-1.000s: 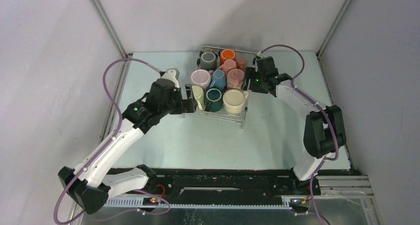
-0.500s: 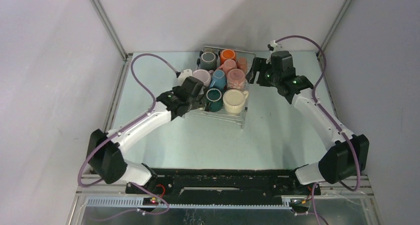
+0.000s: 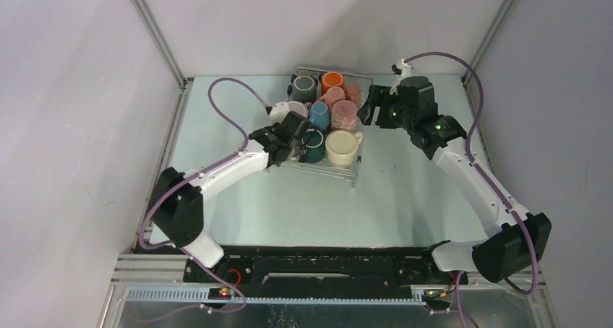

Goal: Unload the cups from the dish rack
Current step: Unload the cup from the dish rack.

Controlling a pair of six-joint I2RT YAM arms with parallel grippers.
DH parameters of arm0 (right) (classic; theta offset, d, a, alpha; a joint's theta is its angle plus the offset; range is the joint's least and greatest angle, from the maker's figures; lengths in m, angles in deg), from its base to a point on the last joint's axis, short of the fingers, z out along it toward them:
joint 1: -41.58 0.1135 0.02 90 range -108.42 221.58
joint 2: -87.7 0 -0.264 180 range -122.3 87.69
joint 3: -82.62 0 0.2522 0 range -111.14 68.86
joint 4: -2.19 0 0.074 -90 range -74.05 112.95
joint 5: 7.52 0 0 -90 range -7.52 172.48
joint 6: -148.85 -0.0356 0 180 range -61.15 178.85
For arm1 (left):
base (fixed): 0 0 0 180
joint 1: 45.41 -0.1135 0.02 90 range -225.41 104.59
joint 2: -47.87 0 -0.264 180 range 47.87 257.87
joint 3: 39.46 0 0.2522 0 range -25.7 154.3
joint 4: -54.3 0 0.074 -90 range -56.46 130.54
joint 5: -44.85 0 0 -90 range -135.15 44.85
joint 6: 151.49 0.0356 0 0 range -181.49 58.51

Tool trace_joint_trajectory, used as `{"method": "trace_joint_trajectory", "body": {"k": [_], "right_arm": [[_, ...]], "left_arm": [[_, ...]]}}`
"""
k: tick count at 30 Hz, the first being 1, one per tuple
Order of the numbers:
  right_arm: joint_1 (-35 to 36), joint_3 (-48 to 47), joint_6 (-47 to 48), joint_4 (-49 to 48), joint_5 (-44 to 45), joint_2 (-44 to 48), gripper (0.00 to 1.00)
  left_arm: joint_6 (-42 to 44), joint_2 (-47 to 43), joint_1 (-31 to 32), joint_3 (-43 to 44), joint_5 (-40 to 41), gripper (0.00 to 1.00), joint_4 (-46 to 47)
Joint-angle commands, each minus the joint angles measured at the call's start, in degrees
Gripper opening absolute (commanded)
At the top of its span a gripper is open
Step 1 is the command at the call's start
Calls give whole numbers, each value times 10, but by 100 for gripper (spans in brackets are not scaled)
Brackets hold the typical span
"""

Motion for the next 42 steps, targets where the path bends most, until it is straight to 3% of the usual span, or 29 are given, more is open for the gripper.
{"method": "trace_joint_trajectory", "body": {"k": [1, 21, 35, 42], "right_arm": [[5, 4, 17, 1, -6, 25, 82], [17, 21, 22, 1, -9, 27, 82], [23, 21, 21, -1, -6, 25, 82], [28, 21, 20, -9, -5, 22, 82]], "left_arm": [[-36, 18, 4, 31, 29, 56, 19], [-97, 70, 2, 9, 35, 40, 36], [-81, 55, -7, 5, 29, 1, 42], [-61, 18, -6, 1, 49, 0, 41]]}}
